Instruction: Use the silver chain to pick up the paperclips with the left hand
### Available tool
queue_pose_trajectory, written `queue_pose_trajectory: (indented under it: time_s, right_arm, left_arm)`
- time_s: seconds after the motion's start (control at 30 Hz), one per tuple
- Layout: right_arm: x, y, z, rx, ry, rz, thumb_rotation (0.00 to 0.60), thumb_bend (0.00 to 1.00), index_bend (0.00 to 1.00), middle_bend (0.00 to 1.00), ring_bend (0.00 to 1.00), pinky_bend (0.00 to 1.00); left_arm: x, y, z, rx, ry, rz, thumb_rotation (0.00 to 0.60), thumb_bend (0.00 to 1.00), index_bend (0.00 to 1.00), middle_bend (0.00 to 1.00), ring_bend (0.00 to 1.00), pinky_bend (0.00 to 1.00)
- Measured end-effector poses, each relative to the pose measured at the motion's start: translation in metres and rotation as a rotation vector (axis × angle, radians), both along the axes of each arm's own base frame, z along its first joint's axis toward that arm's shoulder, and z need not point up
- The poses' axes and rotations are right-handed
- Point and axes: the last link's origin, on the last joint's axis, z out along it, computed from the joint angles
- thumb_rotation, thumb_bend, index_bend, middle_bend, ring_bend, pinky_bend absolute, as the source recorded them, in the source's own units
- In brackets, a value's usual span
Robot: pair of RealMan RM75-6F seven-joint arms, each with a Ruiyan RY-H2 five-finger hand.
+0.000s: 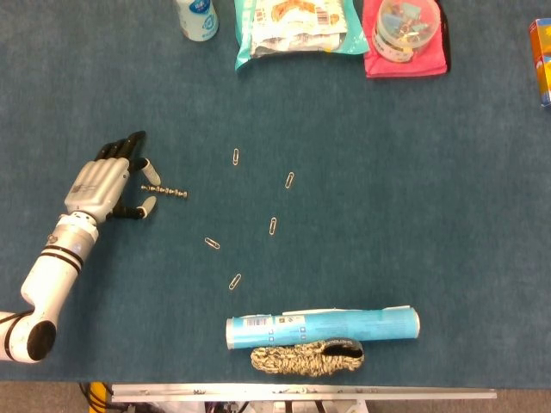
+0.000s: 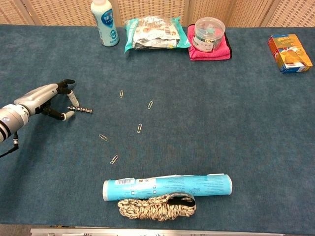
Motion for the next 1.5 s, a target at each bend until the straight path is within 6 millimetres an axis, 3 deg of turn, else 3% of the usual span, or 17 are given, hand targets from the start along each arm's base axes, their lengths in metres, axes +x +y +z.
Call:
queue_pose_trajectory:
  time_s: [0.63, 1.5]
  right_arm:
    - [0.006, -0.002, 0.010, -0.015, 0.029, 0.023, 0.600, 0.00, 0.00, 0.06, 0.03, 0.22]
    - [0.008, -0.001, 0.012, -0.020, 0.030, 0.020, 0.600, 0.00, 0.00, 0.06, 0.03, 0.22]
  left_arm:
    - [-0.001, 0.002, -0.001, 0.014, 0.002, -0.005, 0.600, 0.35, 0.49, 0.00, 0.00, 0.04]
    - [-0.011, -0.009, -0.007, 0.067, 0.039, -0.049, 0.600, 0.35, 0.45, 0.00, 0.00, 0.04]
